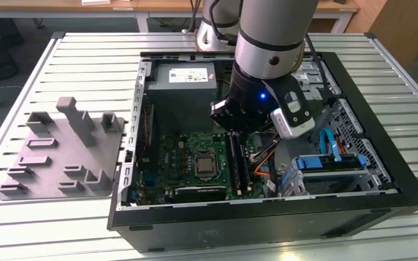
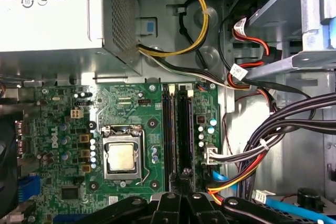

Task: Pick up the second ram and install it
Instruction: 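Press down the second ram until it locks into place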

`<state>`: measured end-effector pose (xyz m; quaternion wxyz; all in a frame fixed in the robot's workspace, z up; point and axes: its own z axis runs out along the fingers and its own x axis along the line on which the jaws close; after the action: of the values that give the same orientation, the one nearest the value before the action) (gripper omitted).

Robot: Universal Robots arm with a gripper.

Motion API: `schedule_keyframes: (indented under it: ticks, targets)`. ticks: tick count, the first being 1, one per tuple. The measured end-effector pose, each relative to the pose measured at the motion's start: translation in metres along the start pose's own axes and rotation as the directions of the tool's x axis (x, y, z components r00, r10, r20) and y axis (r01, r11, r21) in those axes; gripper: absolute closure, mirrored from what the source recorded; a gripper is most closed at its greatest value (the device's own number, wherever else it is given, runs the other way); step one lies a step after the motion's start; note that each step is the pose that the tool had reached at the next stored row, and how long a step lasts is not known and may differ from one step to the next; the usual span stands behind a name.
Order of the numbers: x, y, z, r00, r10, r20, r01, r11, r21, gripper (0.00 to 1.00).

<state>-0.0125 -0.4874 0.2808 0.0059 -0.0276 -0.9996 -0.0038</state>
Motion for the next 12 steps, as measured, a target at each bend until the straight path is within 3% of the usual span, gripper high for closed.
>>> schedule_keyframes:
  ticks: [12]
  targets:
    - [0.0001,0.0021,0.0068,1.0,0.0,-0.0001,0.0,1.0,0.0,0.9]
